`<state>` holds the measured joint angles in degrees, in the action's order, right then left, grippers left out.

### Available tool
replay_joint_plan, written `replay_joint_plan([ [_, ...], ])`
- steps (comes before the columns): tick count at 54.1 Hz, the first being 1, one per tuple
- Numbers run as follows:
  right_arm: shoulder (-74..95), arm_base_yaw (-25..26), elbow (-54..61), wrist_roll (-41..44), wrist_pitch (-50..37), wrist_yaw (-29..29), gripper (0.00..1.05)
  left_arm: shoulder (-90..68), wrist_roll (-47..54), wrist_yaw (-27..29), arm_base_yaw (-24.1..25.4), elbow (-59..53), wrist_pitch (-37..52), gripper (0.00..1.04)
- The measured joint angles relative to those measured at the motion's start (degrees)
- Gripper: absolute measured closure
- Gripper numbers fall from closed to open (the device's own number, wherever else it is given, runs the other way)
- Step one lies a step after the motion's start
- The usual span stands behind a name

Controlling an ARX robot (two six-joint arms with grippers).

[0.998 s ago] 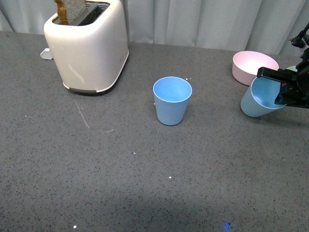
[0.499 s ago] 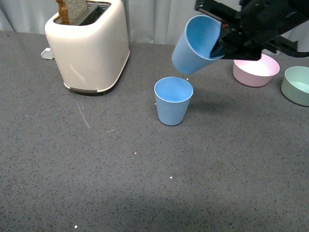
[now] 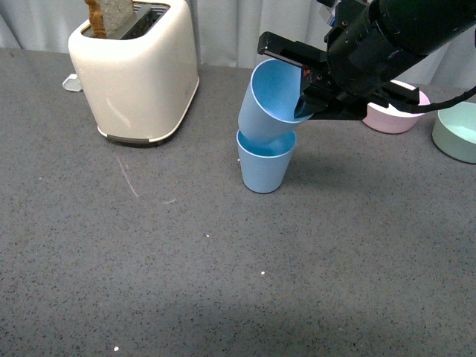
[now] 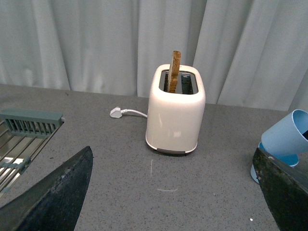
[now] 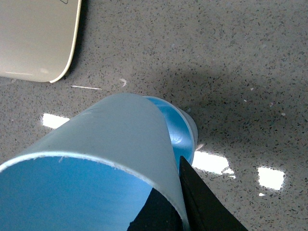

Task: Stack blue cups with both arms

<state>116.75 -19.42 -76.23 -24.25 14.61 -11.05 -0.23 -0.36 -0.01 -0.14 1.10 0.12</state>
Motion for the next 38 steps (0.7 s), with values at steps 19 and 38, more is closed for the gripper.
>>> replay_joint_plan([
  [19,-6.7,0.9,9.4,3.2,-17.6,6.4,0.54,0.0,0.0,0.0,0.0,0.0,0.0,0.07],
  [38,-40.7,10.2,53.8,23.1,-69.4,20.2,1.04,0.0,0.0,0.0,0.0,0.0,0.0,0.07],
])
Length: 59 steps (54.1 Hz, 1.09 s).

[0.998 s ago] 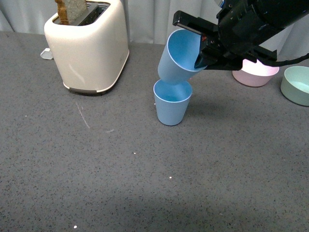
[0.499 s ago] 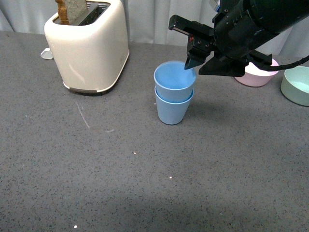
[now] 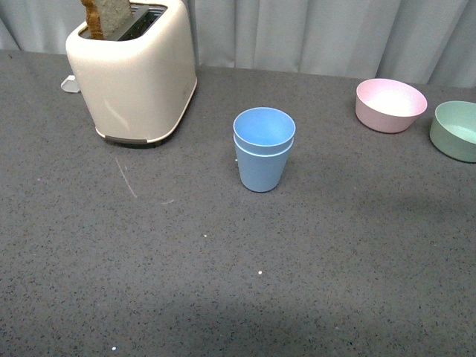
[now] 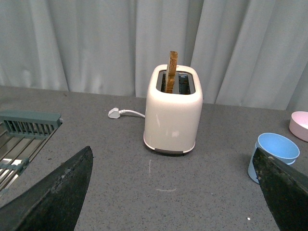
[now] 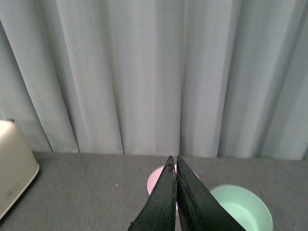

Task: Stack blue cups with both arms

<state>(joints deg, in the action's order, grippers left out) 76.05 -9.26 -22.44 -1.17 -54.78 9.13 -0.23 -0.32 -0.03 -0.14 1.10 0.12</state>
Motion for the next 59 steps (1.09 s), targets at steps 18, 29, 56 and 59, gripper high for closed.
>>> replay_joint_plan([
  [18,-41.7,9.0,22.3,0.9,25.0,-8.9,1.04,0.0,0.0,0.0,0.0,0.0,0.0,0.07],
  [29,-74.0,9.2,22.3,1.0,53.9,-9.2,1.04,0.0,0.0,0.0,0.0,0.0,0.0,0.07],
  [56,-75.8,9.2,22.3,1.0,54.7,-9.2,0.27,0.0,0.0,0.0,0.0,0.0,0.0,0.07],
  [59,-75.8,9.2,22.3,1.0,54.7,-9.2,0.16,0.0,0.0,0.0,0.0,0.0,0.0,0.07],
])
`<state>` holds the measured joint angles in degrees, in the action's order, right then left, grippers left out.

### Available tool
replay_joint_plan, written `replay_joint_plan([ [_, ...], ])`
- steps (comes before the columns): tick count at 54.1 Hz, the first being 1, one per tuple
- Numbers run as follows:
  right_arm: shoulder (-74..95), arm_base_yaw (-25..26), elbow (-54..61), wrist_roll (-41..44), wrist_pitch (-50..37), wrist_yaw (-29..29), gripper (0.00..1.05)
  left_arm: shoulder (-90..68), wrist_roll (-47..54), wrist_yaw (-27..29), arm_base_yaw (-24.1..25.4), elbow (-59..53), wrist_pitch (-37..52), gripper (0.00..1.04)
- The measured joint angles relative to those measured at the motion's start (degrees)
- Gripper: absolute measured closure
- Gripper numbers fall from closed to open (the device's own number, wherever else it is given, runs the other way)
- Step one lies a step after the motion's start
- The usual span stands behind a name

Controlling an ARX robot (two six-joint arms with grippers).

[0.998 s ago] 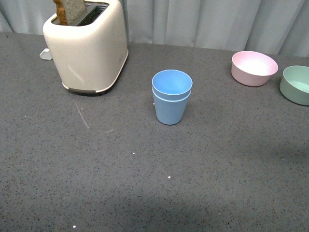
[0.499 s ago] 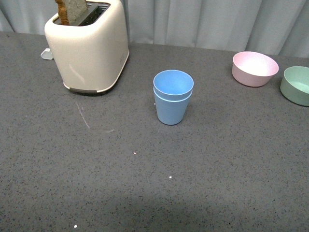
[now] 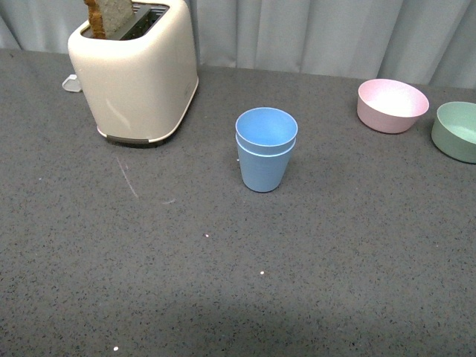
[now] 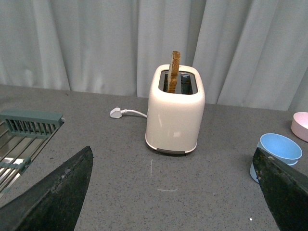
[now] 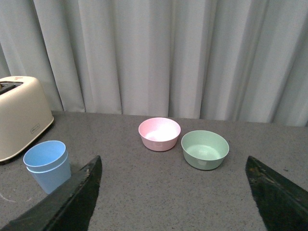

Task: Stack blue cups with both arms

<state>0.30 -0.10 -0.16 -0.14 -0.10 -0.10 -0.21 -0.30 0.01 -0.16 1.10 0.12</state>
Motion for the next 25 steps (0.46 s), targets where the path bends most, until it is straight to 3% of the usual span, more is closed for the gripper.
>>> replay_joint_plan([
  [2,0.0,0.0,0.0,0.0,0.0,0.0,0.08,0.0,0.0,0.0,0.0,0.0,0.0,0.07],
  [25,0.0,0.0,0.0,0.0,0.0,0.0,0.1,0.0,0.0,0.0,0.0,0.0,0.0,0.07],
])
